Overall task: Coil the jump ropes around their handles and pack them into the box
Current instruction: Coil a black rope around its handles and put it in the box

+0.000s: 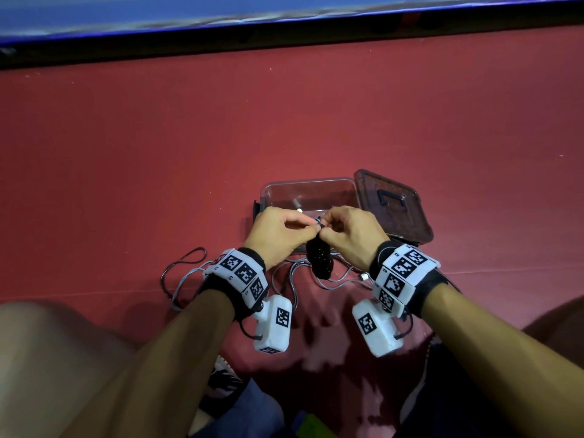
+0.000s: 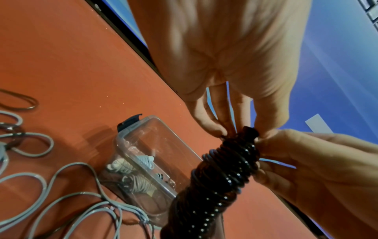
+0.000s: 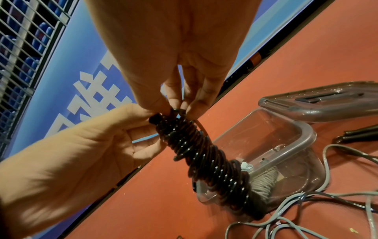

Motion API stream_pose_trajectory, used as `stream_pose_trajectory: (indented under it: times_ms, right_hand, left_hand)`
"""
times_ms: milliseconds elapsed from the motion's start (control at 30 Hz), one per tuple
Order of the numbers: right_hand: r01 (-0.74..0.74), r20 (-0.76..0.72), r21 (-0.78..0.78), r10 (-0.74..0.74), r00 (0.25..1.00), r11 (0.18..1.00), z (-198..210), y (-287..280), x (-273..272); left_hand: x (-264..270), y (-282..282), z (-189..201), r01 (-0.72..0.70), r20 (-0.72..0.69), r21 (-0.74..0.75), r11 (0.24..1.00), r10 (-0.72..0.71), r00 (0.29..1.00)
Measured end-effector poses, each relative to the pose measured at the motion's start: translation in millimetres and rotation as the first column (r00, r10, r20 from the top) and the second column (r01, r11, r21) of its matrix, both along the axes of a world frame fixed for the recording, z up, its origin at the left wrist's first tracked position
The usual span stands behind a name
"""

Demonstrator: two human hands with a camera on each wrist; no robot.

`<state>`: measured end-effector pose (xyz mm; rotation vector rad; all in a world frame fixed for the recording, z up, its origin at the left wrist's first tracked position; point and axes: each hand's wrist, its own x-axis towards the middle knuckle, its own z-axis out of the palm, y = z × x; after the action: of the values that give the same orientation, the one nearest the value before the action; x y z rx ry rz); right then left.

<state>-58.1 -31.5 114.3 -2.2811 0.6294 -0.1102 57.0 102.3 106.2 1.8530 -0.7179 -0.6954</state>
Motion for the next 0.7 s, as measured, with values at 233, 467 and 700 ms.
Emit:
stream_pose_trajectory:
  times_ms: [233,467,700]
  right_hand:
    - [0.064,0.0,0.087,-0.064,0.998,0.994,6.2,-4.3,-0.6]
    - [0.044,0.123,0.149,-0.063,0.99,0.988,4.2,-5.0,0.3]
    - [0.042,0.117,0.281,-0.078,0.99,0.959,1.0,-6.9,-0.3]
  left_hand:
    - [-0.5,-0.1,-6.1,0.038,-0.179,-0.007,0.999,-0.039,0.983]
    - [-1.5,-2.1,-3.0,0.02,-0.161,-0.01,1.0,-0.021,0.987]
    - [-0.8,0.7,-1.3,0.086,-0.128,-0.032,0.996,-0.089,0.988]
